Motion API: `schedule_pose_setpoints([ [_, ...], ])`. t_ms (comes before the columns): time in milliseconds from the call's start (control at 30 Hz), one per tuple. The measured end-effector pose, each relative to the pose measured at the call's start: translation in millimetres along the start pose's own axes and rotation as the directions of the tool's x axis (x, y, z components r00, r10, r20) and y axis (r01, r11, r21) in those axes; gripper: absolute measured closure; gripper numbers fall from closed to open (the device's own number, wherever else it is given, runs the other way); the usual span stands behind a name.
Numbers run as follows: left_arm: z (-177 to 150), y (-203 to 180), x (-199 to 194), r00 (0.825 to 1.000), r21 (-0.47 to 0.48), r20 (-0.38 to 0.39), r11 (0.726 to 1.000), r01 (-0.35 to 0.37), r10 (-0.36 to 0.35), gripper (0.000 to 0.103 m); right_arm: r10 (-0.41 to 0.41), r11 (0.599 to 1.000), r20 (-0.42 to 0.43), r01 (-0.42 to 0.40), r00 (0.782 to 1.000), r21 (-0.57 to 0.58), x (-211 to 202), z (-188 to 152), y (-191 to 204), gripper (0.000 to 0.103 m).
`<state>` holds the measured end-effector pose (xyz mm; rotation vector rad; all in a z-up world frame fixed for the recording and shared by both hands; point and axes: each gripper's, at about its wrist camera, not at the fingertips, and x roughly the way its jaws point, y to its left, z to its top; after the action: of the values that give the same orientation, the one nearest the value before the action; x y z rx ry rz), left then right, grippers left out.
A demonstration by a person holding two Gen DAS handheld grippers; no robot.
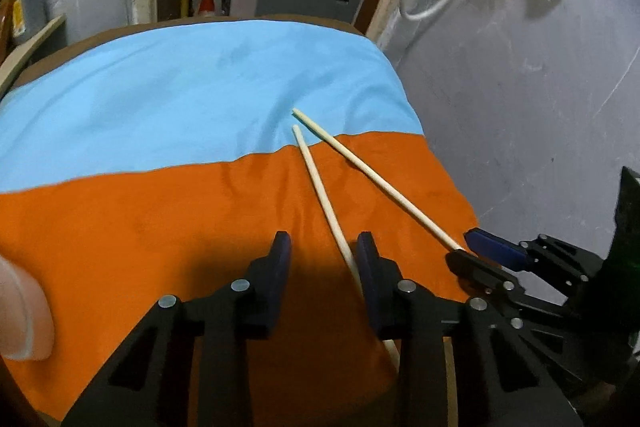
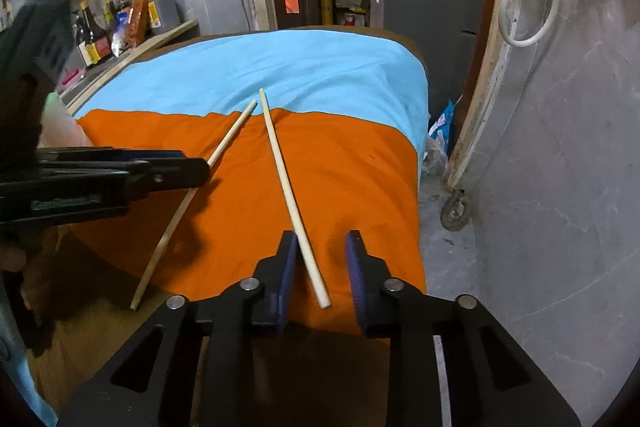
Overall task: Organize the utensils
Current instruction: 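Grasp one chopstick with the left tool while the right tool grasps the other chopstick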
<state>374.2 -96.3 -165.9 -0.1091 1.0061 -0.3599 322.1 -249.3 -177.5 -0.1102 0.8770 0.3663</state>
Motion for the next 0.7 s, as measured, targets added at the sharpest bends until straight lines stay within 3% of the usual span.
schedule_pose_setpoints([
  [200, 12.8, -16.8, 17.0, 0.997, 0.099, -0.057, 0.994, -0.052, 0.058, 0.076, 0.008, 1.000, 0.001, -0.008, 1.000, 0.011, -2.8, -1.2, 0.8, 0.092],
  [267, 14.0, -17.7, 20.3, 0.995, 0.106, -0.051, 0.991, -0.084, 0.090, 0.092, 0.013, 1.000, -0.004, -0.013, 1.000, 0.013, -4.6, -2.0, 1.7, 0.096],
  [467, 8.5, -1.4, 17.9, 0.998, -0.018, -0.053, 0.999, -0.037, 0.036, 0.099, 0.065, 0.997, -0.030, -0.064, 0.997, 0.050, -13.6, -8.4, 2.8, 0.099],
  [700, -30.8, 18.7, -16.4, 0.997, -0.106, -0.074, 0.994, -0.028, 0.021, 0.101, 0.135, 0.988, -0.096, -0.127, 0.986, 0.087, -23.5, -17.1, 9.2, 0.096],
])
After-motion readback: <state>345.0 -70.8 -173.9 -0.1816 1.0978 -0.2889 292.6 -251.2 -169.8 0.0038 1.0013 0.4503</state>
